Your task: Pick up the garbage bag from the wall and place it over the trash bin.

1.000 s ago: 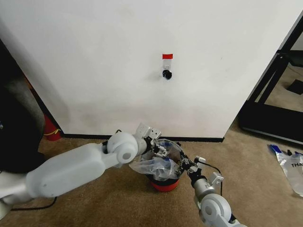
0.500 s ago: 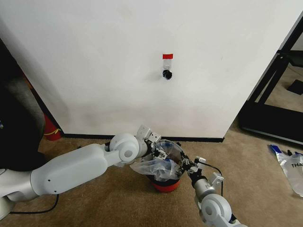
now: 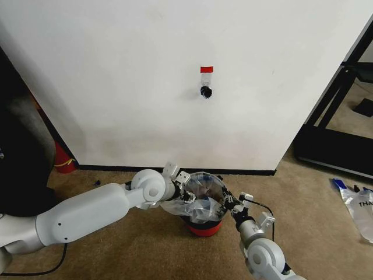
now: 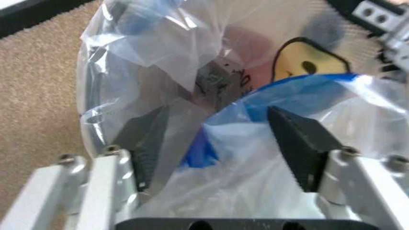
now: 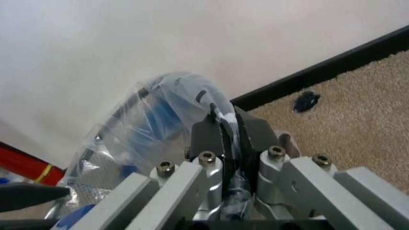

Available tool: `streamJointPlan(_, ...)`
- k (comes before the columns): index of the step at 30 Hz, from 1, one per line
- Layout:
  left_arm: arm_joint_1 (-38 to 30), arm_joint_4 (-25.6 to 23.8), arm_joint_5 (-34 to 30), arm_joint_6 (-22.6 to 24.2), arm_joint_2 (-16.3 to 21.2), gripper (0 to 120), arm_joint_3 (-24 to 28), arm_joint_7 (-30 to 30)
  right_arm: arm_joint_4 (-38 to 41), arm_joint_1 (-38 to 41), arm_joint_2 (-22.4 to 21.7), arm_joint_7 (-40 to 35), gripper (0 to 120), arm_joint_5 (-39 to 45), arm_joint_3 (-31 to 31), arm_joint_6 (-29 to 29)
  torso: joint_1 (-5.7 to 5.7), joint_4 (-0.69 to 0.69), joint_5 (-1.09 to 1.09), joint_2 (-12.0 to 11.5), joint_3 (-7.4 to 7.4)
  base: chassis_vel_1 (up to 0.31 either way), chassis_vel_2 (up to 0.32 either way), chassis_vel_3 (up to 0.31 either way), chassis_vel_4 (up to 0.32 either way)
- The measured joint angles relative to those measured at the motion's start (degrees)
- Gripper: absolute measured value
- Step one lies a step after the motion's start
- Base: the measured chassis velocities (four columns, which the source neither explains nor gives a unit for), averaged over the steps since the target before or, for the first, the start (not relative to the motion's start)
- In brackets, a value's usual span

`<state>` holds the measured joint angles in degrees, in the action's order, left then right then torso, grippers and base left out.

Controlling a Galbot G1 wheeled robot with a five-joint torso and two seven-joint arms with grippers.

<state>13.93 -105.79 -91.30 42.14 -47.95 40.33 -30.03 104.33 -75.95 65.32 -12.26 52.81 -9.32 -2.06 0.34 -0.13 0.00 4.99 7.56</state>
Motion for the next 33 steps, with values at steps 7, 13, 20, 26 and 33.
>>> streamJointPlan(7,0.3,-1.2,-1.8,0.0,0.7,91,-1.2,-0.3,0.0,0.0,0.1,-0.2,1,-0.2,0.0,0.1,0.0,0.0,0.0,0.0,0.0,0.0,0.0,0.0,0.0)
streamJointPlan(13,1.2,-1.3,-1.6,0.0,1.2,96,0.3,-0.3,0.1,0.4,0.1,-0.4,1,-0.1,0.2,0.3,0.0,0.01,0.0,0.0,0.0,0.0,0.0,0.0,0.0)
streamJointPlan(20,2.1,-1.7,-1.0,0.0,1.4,77,0.7,0.0,0.3,0.4,-0.2,-0.5,1,0.2,0.2,0.4,0.0,0.0,0.0,0.0,0.0,0.0,0.0,0.0,0.0)
streamJointPlan(26,3.3,-1.8,1.0,0.0,1.3,59,0.6,0.3,0.4,0.4,-0.3,-0.6,1,0.4,0.1,0.5,0.0,0.01,0.0,0.0,0.0,0.0,0.0,0.0,0.0)
streamJointPlan(33,3.4,-2.2,2.5,0.0,1.3,32,0.1,0.4,0.4,0.4,-0.2,-0.6,1,0.5,0.0,0.5,0.0,0.0,0.0,0.0,0.0,0.0,0.0,0.0,0.0)
